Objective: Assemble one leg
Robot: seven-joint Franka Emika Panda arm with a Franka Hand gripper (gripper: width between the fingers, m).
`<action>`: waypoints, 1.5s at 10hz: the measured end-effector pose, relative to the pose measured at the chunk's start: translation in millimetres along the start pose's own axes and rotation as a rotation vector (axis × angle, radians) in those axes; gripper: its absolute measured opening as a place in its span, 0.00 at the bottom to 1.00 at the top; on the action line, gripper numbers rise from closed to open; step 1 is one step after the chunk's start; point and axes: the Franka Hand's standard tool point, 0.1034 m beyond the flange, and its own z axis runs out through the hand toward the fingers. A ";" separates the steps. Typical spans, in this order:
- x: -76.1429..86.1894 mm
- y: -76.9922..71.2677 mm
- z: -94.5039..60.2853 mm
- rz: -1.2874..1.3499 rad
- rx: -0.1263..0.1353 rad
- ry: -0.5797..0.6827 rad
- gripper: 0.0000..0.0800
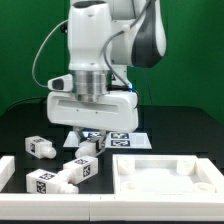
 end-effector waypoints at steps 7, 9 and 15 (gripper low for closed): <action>-43.3 -63.6 -2.5 0.364 0.020 -0.028 0.36; -46.2 -65.1 -2.4 0.391 0.018 -0.037 0.36; -68.8 -80.6 -4.5 0.909 0.009 -0.102 0.36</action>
Offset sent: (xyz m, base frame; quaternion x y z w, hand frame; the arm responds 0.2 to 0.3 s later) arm 0.0201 0.0624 0.0103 0.0218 -0.0298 0.2392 0.9703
